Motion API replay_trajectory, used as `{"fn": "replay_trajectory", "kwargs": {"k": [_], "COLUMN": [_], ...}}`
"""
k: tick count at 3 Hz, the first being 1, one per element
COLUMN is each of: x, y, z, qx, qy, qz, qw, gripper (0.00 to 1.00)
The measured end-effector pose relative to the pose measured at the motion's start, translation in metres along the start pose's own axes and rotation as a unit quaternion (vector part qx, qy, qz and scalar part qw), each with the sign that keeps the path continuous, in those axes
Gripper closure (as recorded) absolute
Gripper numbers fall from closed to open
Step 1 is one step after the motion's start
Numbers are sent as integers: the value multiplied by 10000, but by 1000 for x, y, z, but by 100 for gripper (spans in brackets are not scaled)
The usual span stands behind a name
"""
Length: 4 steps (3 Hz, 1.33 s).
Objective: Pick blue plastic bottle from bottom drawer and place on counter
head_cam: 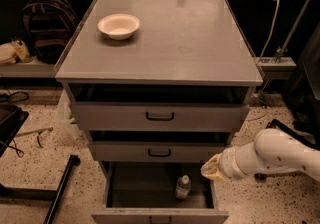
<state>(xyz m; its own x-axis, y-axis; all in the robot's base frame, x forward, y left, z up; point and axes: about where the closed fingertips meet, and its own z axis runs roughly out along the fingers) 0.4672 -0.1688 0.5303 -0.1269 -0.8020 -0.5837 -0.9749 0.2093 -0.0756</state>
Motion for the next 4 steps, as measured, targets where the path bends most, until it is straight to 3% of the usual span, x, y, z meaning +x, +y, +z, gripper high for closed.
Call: {"fn": "replay_trajectory", "kwargs": {"k": [1, 2, 3, 4], "x": [44, 93, 93, 120], "y": [-20, -11, -12, -9], "z": [37, 98, 98, 120], "qx": [-145, -577, -574, -559], "qy": [-367, -688, -685, -588], "qz": [24, 369, 363, 299], "qw": [9992, 9953, 9953, 9962], "gripper": [100, 100, 100, 100]}}
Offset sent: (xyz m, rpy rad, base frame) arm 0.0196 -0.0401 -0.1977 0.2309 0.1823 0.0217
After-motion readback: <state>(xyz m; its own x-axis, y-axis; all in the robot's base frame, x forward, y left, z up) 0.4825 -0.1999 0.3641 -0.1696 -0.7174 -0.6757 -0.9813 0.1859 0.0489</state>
